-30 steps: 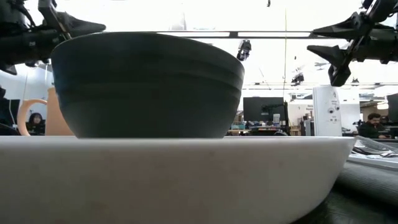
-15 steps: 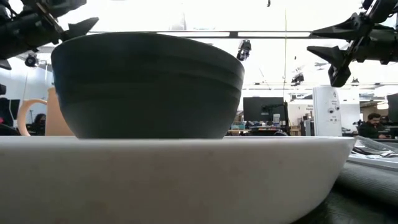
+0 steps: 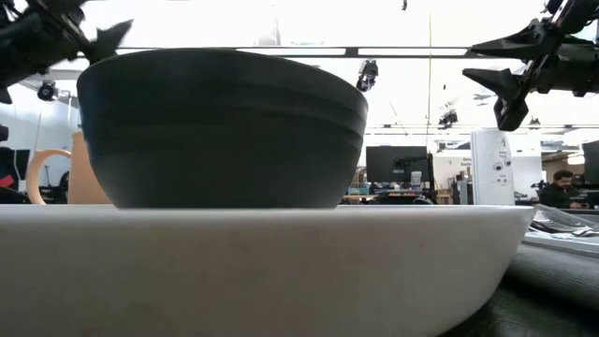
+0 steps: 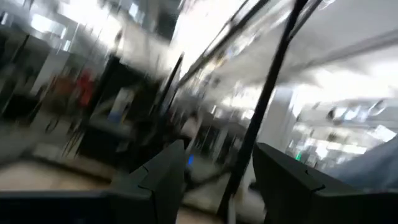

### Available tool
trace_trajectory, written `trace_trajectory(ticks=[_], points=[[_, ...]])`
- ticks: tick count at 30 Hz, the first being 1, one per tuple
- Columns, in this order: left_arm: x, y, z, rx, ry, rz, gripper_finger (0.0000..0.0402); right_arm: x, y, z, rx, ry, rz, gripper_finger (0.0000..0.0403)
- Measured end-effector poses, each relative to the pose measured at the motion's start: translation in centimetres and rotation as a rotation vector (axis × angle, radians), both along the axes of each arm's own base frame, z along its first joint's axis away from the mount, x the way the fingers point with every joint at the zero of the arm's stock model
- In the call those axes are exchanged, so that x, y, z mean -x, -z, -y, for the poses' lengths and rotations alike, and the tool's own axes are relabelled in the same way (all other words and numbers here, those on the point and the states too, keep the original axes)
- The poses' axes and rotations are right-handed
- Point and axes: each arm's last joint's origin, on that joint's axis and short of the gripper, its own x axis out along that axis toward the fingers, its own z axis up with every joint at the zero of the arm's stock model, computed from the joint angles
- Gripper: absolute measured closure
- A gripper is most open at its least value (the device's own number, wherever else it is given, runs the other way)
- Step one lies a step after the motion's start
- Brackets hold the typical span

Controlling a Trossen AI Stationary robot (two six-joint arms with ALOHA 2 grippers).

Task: Set up tray
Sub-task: Return to Home Position

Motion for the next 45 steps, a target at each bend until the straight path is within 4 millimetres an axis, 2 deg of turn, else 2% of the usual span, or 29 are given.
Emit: trace_trajectory(ticks=[5,8,14,45], points=[[-0.7,1.9,-0.1,0.024,0.000,-0.205,0.0231,0.0,0.0,0.0,0.000,0.000,0.000,0.0262],[-0.9,3.7,-0.1,0.052,-0.004,-0.401,0.0231,0.0,0.0,0.0,0.000,0.000,0.000,0.0266],[-0.9,3.5,-0.2,0.055,-0.039,-0.379,0.0231,0.0,0.0,0.0,0.000,-0.002,0.000,0.0263],[-2.6,6.4,-0.4,0.088,-0.042,-0.706,0.0231,-0.1,0.1,0.0,-0.001,-0.001,-0.011,0.0271]])
